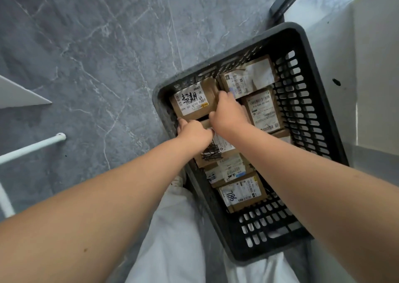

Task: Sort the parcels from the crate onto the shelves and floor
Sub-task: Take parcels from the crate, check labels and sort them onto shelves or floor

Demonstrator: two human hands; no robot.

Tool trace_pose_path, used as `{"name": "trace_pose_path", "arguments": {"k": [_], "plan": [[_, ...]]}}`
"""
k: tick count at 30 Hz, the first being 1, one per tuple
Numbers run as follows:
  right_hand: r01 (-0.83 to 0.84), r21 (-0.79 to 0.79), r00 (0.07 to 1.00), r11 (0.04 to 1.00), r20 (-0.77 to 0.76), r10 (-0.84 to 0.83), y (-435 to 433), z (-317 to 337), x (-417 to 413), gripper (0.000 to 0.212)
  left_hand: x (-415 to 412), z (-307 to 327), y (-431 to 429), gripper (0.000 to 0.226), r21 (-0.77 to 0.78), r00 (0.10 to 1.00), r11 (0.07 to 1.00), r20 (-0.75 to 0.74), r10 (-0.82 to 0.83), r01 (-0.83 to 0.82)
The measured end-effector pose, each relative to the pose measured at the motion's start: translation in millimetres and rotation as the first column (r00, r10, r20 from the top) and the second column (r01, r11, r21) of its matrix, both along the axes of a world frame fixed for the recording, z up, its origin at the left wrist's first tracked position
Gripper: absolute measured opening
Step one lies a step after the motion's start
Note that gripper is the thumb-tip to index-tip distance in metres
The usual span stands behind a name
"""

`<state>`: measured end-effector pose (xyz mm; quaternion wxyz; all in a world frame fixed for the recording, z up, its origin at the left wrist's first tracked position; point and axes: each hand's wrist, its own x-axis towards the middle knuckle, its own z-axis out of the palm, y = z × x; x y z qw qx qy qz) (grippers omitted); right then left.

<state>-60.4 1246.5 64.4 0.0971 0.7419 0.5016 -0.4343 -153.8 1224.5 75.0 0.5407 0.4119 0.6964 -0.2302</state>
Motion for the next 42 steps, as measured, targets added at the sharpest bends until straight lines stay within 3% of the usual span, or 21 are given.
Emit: {"name": "trace_pose_path", "arguments": {"k": [4,8,14,18,22,27,29,33,37,40,42], "plan": [[0.034,0.068,0.998,0.997,0.051,-0.038,-11,17,14,0.053,-8,18,-11,0.050,0.152,0.996,0.988,0.080,-0.047,0.035],[0.092,0.150,0.995,0.984,0.012,-0.095,-11,69,25,0.062,-22,70,-26,0.058,0.250,0.967,0.958,0.174,-0.187,0.140],[0.012,0.463,0.985,0.886,0.147,-0.091,41,221,29,0.081,-36,211,24,0.058,0.514,0.940,0.827,0.107,-0.324,0.226],[0.017,0.635,0.978,0.773,0.149,-0.144,87,376,22,0.084,-34,351,78,0.059,0.744,0.933,0.632,0.031,-0.357,0.218],[-0.023,0.816,0.969,0.578,0.159,-0.186,105,541,9,0.084,-16,500,116,0.061,0.930,0.925,0.361,0.074,-0.372,0.071],[-0.117,0.965,0.957,0.235,0.173,-0.234,94,723,8,0.079,3,687,138,0.060,0.994,0.896,-0.112,-0.038,-0.443,-0.013],[-0.211,0.970,0.931,0.122,0.237,-0.277,86,786,19,0.077,8,752,138,0.062,0.968,0.888,-0.252,-0.103,-0.448,-0.016],[-0.422,0.906,0.817,-0.006,0.378,-0.436,38,897,50,0.072,21,864,99,0.066,0.900,0.883,-0.402,-0.043,-0.468,-0.169],[-0.530,0.845,0.726,-0.069,0.410,-0.552,-30,964,75,0.071,39,919,47,0.067,0.791,0.878,-0.590,-0.157,-0.453,-0.163],[-0.530,0.843,0.701,-0.086,0.379,-0.605,-86,993,89,0.068,55,944,6,0.065,0.772,0.876,-0.601,-0.129,-0.465,-0.206],[-0.553,0.830,0.665,-0.075,0.386,-0.639,-122,1000,103,0.067,73,954,-19,0.065,0.756,0.865,-0.631,-0.191,-0.465,-0.173]]}}
